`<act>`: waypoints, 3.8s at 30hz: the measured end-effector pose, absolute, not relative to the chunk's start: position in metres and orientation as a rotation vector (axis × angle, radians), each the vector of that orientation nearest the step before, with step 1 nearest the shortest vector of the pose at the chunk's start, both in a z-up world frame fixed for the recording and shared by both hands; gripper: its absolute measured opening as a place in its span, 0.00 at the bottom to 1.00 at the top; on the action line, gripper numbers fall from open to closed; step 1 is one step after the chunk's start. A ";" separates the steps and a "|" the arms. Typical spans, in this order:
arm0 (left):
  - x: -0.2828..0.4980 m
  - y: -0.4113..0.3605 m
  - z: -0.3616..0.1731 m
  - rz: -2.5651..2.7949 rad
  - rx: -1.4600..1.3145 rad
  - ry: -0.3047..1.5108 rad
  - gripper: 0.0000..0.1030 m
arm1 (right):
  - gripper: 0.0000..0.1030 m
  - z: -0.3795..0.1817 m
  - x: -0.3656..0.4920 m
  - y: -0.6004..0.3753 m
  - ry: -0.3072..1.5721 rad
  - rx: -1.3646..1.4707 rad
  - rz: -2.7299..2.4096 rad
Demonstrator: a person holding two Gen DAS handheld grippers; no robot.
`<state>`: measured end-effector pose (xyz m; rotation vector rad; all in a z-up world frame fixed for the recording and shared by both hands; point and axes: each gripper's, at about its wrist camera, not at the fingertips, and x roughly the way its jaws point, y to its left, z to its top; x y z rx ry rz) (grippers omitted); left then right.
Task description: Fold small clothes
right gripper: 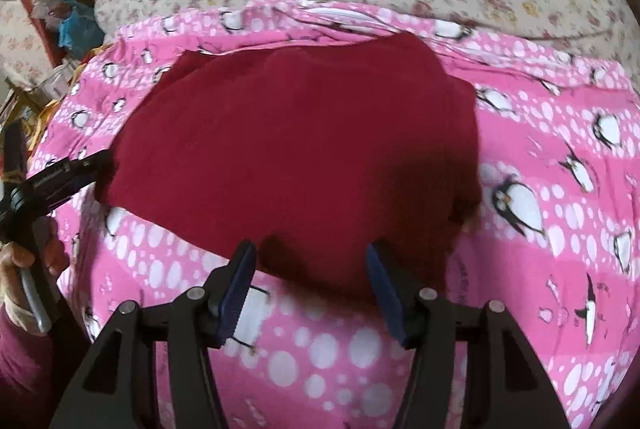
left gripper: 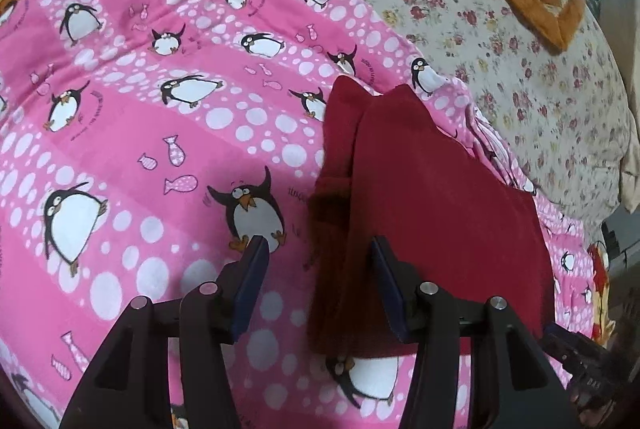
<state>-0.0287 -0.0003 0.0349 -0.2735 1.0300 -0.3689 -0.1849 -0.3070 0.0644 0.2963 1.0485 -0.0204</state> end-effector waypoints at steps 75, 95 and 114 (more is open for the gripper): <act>-0.060 -0.203 0.112 -0.909 -0.006 1.082 0.21 | 0.53 -0.026 -0.140 -0.417 0.458 1.507 0.230; -0.047 -0.160 0.095 -0.742 -0.059 1.072 0.27 | 0.67 -0.006 -0.144 -0.412 0.520 1.359 0.223; -0.014 -0.203 0.051 -0.746 -0.175 1.221 0.27 | 0.20 0.058 -0.136 -0.415 0.780 0.655 0.061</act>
